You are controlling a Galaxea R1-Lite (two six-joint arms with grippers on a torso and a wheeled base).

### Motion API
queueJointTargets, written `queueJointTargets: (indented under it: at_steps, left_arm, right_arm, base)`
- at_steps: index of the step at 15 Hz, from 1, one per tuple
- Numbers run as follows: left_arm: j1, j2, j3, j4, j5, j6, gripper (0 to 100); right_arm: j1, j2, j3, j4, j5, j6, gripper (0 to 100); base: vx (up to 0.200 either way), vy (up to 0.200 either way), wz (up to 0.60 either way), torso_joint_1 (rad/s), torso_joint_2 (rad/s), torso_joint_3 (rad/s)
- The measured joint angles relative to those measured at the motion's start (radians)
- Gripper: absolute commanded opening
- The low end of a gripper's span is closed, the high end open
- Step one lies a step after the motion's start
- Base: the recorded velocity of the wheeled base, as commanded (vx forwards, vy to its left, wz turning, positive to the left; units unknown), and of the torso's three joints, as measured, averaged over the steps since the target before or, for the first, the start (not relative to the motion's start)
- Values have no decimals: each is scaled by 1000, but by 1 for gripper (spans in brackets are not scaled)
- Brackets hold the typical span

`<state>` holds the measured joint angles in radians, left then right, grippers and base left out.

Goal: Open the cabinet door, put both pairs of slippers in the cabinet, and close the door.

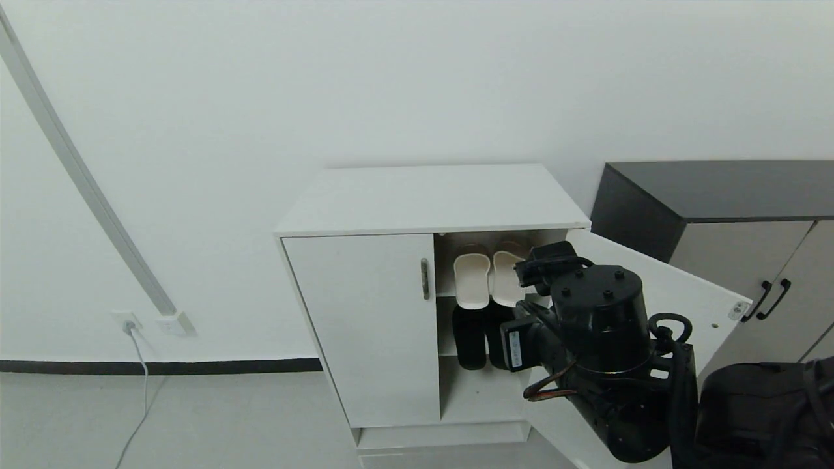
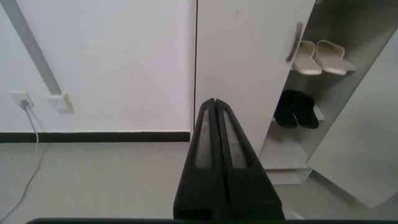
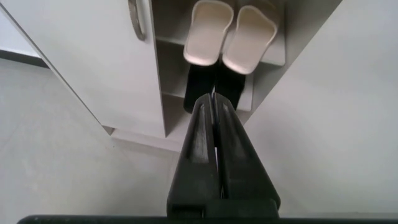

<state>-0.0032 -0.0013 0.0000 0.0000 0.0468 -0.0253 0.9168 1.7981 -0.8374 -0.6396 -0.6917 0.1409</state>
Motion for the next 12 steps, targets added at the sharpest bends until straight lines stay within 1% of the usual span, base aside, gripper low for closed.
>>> queueJointTargets:
  at_steps: [6, 8, 10, 12]
  left_arm:
    - [0, 0, 0, 0, 0, 1, 0]
    - [0, 0, 0, 0, 0, 0, 0]
    - [0, 0, 0, 0, 0, 0, 0]
    - [0, 0, 0, 0, 0, 0, 0]
  right_arm:
    - [0, 0, -2, 0, 0, -1, 0]
    - [0, 0, -1, 0, 0, -1, 0]
    - [-5, -2, 0, -1, -1, -1, 0]
    - [-5, -5, 0, -1, -1, -7, 0]
  base:
    - [0, 0, 0, 254, -588, -328]
    - [0, 0, 0, 232, -488, -273]
    - [0, 0, 0, 178, -378, -210]
    - [0, 0, 0, 39, -85, -46]
